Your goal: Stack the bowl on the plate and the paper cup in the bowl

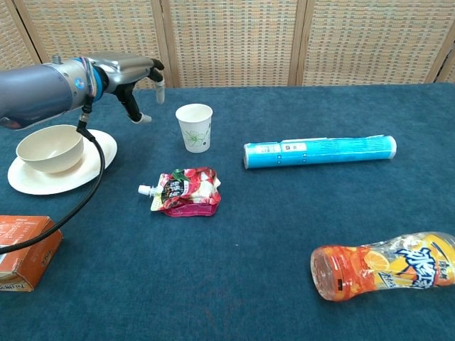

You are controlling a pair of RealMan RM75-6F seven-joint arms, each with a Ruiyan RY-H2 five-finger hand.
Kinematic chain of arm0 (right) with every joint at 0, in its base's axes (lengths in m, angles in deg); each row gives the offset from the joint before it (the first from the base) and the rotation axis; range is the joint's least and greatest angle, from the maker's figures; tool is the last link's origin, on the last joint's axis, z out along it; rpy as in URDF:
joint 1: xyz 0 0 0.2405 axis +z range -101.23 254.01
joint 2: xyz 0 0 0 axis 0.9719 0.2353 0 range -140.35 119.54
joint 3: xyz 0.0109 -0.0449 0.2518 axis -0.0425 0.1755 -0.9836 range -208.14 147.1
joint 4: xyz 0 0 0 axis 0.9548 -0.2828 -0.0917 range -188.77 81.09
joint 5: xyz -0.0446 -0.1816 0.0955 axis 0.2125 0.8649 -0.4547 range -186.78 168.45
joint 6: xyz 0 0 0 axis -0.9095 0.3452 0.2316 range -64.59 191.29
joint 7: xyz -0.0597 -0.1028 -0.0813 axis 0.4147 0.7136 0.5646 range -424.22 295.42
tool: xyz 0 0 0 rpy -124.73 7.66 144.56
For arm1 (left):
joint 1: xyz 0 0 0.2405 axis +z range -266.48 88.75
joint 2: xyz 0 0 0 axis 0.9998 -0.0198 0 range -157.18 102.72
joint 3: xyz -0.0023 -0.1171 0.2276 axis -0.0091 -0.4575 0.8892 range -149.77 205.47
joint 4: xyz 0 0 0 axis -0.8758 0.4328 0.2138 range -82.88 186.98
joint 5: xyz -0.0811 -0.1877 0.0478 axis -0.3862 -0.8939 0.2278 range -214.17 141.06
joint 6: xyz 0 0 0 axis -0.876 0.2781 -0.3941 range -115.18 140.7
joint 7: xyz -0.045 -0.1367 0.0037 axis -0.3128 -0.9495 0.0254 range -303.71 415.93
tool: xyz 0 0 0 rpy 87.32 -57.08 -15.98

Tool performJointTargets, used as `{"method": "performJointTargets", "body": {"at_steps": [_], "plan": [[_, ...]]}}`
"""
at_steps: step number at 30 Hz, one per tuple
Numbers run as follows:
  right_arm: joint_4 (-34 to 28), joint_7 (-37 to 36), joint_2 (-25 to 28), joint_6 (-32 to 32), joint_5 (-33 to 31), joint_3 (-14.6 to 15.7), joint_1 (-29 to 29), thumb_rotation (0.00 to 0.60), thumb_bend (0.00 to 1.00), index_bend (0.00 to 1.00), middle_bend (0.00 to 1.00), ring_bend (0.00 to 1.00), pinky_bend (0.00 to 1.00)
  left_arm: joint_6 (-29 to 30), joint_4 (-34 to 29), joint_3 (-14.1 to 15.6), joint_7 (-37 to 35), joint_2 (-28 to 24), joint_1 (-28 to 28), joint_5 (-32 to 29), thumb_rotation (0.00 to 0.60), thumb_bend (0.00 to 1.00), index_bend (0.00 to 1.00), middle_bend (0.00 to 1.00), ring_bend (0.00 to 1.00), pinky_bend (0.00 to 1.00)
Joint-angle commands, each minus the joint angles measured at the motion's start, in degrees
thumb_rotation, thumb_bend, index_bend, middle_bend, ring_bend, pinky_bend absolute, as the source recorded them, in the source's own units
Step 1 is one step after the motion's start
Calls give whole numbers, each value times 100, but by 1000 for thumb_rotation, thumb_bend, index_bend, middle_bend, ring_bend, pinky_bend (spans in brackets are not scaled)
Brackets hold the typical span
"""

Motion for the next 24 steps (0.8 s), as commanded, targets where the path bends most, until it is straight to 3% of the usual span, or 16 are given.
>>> {"method": "performJointTargets", "body": {"at_steps": [1,24], "plan": [[48,-80,3,56,-31,-11,15,600,173,64,0,0,0,-97,204,-18,115,203,-176,-53,600,318,387,0,0,0],[359,-616,-18,293,-182,-63,56,600,173,64,0,0,0,-558,1527,-102,252,1157,-843,-180,600,374,458,0,0,0]]}}
